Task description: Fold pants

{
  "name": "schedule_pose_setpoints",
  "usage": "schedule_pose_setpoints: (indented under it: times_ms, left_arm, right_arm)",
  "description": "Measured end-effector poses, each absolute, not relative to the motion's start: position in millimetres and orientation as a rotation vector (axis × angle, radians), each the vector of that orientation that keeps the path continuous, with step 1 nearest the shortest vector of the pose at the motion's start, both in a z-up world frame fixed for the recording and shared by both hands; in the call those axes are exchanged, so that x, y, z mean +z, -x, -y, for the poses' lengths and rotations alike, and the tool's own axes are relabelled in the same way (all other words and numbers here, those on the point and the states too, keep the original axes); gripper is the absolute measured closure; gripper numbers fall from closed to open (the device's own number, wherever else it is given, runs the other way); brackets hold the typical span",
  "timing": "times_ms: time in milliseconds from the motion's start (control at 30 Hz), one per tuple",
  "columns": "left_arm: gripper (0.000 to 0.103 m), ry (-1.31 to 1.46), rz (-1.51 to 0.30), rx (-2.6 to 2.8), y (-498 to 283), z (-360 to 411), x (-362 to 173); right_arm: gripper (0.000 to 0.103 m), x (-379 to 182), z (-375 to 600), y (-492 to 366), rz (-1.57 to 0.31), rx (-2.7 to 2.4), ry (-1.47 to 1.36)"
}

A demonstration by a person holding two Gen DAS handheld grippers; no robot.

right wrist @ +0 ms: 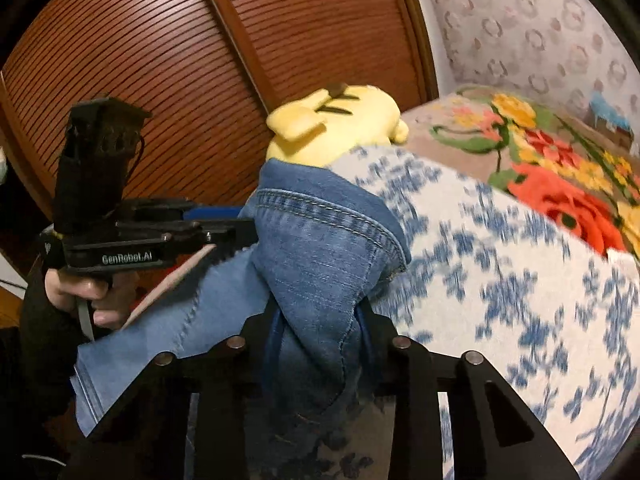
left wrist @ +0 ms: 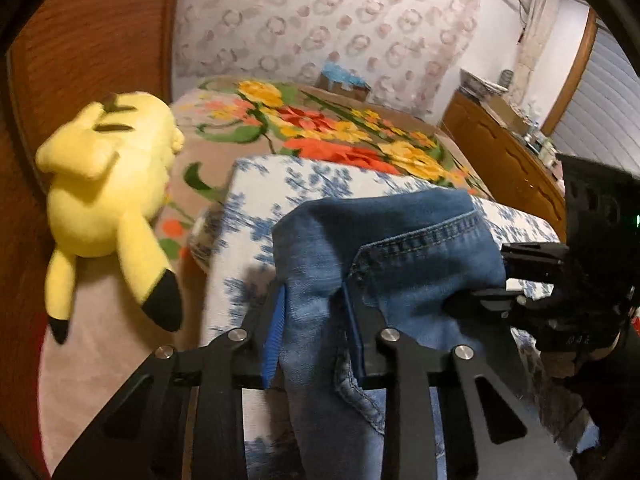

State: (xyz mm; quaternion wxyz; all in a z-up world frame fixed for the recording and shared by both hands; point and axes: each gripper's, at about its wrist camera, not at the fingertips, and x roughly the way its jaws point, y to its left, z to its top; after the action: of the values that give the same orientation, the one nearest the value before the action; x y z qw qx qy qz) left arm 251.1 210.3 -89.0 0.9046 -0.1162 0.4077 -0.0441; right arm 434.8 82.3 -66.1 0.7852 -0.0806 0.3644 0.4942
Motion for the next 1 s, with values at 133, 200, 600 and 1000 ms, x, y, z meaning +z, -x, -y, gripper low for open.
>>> schedule_pose_setpoints:
  times_ms: [133, 200, 600, 1000]
  left_arm:
    - [0.074, 0.258, -0.816, -0.038, -251, -231, -80]
    - [0.074, 0.261, -0.811, -0.015, -255, -241, -78]
    - [0.069, 0.137, -0.730, 0.106, -288, -260, -43]
    - [0.067, 0.144, -0.800, 0.030, -269, -240, -73]
  right_arm:
    - [0.073, -59, -103, -439, -0.742, 1.095, 0.200]
    - [0.073, -57, -114, -445, -0.732, 1.100, 0.200]
    - [0.075, -66, -162, -499, -0.691, 0.966, 0.116]
    - [0.059, -71, -158, -517, -0.736, 0.795, 0.131]
